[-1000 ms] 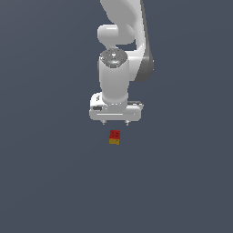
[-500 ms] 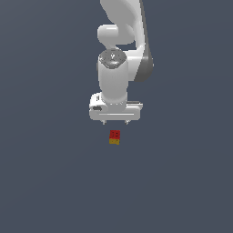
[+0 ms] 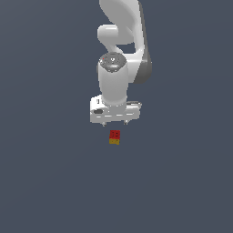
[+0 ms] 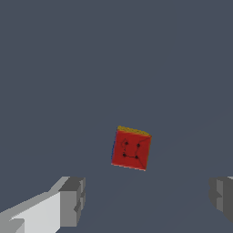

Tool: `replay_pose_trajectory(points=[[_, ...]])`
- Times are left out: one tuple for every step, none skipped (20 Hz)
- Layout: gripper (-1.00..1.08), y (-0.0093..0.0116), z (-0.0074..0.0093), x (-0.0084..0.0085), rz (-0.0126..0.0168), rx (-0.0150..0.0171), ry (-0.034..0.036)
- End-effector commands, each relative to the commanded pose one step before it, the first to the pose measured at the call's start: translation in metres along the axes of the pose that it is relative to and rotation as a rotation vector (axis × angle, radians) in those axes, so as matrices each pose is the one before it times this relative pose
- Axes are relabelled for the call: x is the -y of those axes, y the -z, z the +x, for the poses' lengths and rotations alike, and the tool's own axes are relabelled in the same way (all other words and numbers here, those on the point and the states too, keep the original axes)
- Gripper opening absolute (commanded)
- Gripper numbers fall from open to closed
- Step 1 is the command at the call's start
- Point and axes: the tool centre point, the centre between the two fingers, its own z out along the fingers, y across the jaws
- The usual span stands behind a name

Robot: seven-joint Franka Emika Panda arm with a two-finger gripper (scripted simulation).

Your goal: Pick up the object and move it to a goal position.

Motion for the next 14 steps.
replay_pose_trajectory(points=[[1.0, -0.00372, -0.00017, -0.00073, -0.00261, 0.00063, 0.05099], [1.0, -0.00167, -0.00007, -0.00029, -0.00114, 0.00023, 0.02354], [1.0, -0.00177, -0.00009, -0.00029, -0.00116, 0.00026, 0.02497], [1.0, -0.00187, -0.00011, -0.0003, -0.00118, 0.00029, 0.02639], [1.0, -0.00196, -0.00012, -0.0003, -0.00119, 0.00031, 0.02773], [1.0, -0.00197, -0.00013, -0.00028, -0.00115, 0.00031, 0.02807], [1.0, -0.00197, -0.00014, -0.00026, -0.0011, 0.00032, 0.02809], [1.0, -0.00196, -0.00015, -0.00025, -0.00104, 0.00031, 0.02809], [1.0, -0.00195, -0.00015, -0.00022, -0.00099, 0.00031, 0.02811], [1.0, -0.00195, -0.00016, -0.0002, -0.00094, 0.0003, 0.02813], [1.0, -0.00194, -0.00017, -0.00019, -0.00089, 0.00029, 0.02813], [1.0, -0.00193, -0.00017, -0.00016, -0.00085, 0.00028, 0.02815], [1.0, -0.00193, -0.00017, -0.00014, -0.0008, 0.00026, 0.02816], [1.0, -0.00192, -0.00017, -0.00012, -0.00075, 0.00025, 0.02817]])
